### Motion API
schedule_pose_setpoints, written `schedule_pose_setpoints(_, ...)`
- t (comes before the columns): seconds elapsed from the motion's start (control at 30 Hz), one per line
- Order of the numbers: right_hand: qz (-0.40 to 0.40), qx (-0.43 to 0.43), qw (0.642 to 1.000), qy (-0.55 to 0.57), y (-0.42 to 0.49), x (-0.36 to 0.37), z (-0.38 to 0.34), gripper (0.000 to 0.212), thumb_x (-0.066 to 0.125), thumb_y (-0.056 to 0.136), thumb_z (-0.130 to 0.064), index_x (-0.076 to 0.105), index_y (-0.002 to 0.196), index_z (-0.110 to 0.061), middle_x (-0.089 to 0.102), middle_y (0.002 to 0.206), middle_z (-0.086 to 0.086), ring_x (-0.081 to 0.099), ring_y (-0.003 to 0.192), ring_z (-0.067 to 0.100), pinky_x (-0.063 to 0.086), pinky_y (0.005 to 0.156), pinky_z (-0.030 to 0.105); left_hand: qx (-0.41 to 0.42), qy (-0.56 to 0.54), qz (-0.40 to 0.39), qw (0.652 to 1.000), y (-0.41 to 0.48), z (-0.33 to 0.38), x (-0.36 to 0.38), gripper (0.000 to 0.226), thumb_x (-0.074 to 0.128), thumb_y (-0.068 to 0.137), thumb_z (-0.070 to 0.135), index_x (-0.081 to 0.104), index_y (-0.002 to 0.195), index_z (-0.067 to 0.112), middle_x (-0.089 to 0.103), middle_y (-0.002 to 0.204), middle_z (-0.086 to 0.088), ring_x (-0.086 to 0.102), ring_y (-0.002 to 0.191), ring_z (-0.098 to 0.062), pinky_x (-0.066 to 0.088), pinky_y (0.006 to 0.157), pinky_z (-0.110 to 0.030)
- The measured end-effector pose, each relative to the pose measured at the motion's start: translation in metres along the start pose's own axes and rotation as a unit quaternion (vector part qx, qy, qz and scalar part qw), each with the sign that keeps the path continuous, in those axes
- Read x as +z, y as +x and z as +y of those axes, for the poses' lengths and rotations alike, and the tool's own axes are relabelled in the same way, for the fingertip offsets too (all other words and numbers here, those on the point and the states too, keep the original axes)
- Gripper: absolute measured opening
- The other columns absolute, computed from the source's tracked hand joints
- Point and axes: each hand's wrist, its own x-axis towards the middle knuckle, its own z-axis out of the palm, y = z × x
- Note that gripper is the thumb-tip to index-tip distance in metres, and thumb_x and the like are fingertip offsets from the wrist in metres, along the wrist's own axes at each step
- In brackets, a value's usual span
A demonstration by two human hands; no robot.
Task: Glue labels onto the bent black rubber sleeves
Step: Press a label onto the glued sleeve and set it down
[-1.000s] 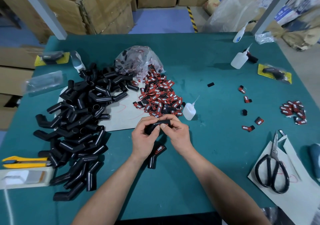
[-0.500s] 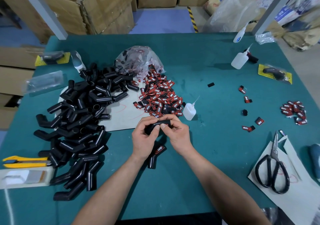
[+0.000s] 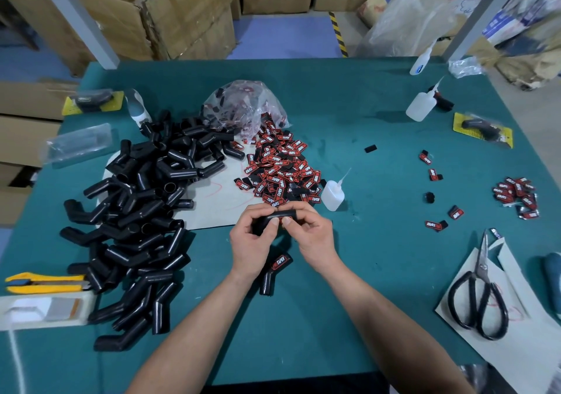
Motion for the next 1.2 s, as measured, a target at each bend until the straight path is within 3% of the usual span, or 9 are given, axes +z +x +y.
schedule_pose_setpoints(0.1,0.0,-0.001,1.0,0.008,-0.0008,0.0012,-0.0041,0.028,0.069,0.087,0.002,0.071,0.072,-0.022,0.068,0.109,0.017,0.067,0.103,0.02,0.052,0.095,0.033,-0.003,-0.008,0.006,1.0,-0.0003,0.0004,-0.0005,0.013,0.072,0.082,0.023,0.071,0.095,0.019,0.071,0.101,-0.001,0.068,0.099,-0.016,0.052,0.092,-0.025)
schedule_pose_setpoints(0.2,-0.003,0.011,1.0,0.009,-0.0011,-0.0001,-0.0008,0.011,0.068,0.087,-0.003,0.072,0.077,-0.006,0.068,0.111,0.018,0.066,0.105,0.025,0.053,0.098,0.042,0.004,-0.005,0.007,1.0,0.0002,0.0001,-0.0012,0.012,0.072,0.083,0.021,0.071,0.095,0.019,0.072,0.099,0.005,0.068,0.099,-0.016,0.052,0.092,-0.025)
schedule_pose_setpoints(0.27,0.002,0.016,1.0,0.011,-0.0015,-0.0015,0.0023,0.014,0.067,0.088,-0.004,0.07,0.08,0.008,0.069,0.111,0.016,0.066,0.106,0.027,0.052,0.099,0.047,0.007,-0.003,0.006,1.0,0.0003,0.0005,-0.0009,0.012,0.071,0.083,0.021,0.07,0.095,0.019,0.071,0.1,0.002,0.068,0.098,-0.017,0.052,0.092,-0.026)
schedule_pose_setpoints(0.43,0.018,0.027,0.998,0.046,-0.0023,0.0001,0.0039,0.01,0.067,0.087,-0.002,0.071,0.089,0.006,0.069,0.111,0.022,0.066,0.103,0.032,0.053,0.095,0.055,0.012,0.002,0.007,1.0,0.0009,0.0021,-0.0006,0.012,0.071,0.083,0.014,0.069,0.094,0.017,0.069,0.1,-0.007,0.067,0.098,-0.017,0.053,0.092,-0.028)
schedule_pose_setpoints(0.53,0.024,0.035,0.996,0.076,-0.0027,0.0004,0.0037,0.01,0.066,0.087,-0.002,0.071,0.094,0.004,0.069,0.11,0.024,0.067,0.098,0.031,0.056,0.087,0.05,0.017,0.001,0.004,1.0,0.0014,0.0022,-0.0015,0.012,0.07,0.083,0.019,0.069,0.094,0.015,0.069,0.1,-0.011,0.067,0.098,-0.019,0.053,0.093,-0.028)
schedule_pose_setpoints(0.67,0.021,0.039,0.996,0.082,-0.0023,0.0003,0.0026,0.008,0.066,0.088,-0.002,0.073,0.091,-0.002,0.073,0.106,0.009,0.069,0.093,0.025,0.059,0.082,0.037,0.015,-0.001,0.005,1.0,0.0014,0.0025,-0.0008,0.013,0.07,0.083,0.02,0.069,0.094,0.015,0.069,0.1,-0.012,0.067,0.098,-0.019,0.053,0.093,-0.028)
schedule_pose_setpoints(0.87,0.015,0.037,0.996,0.078,-0.0022,-0.0004,0.0011,0.02,0.065,0.091,-0.007,0.08,0.091,-0.021,0.074,0.107,0.006,0.069,0.093,0.023,0.059,0.081,0.033,0.013,-0.006,0.009,1.0,0.0018,0.0022,-0.0009,0.012,0.07,0.083,0.02,0.069,0.095,0.015,0.07,0.101,-0.006,0.068,0.097,-0.011,0.053,0.092,-0.024)
schedule_pose_setpoints(1.2,0.025,0.043,0.993,0.102,0.0001,0.0011,-0.0004,0.026,0.058,0.093,0.014,0.074,0.09,-0.006,0.077,0.103,0.006,0.071,0.074,0.019,0.06,0.074,0.028,0.007,-0.002,0.013,1.0,0.0031,0.0024,-0.0007,0.012,0.072,0.084,0.011,0.068,0.095,0.015,0.068,0.1,-0.009,0.066,0.097,-0.01,0.052,0.093,-0.025)
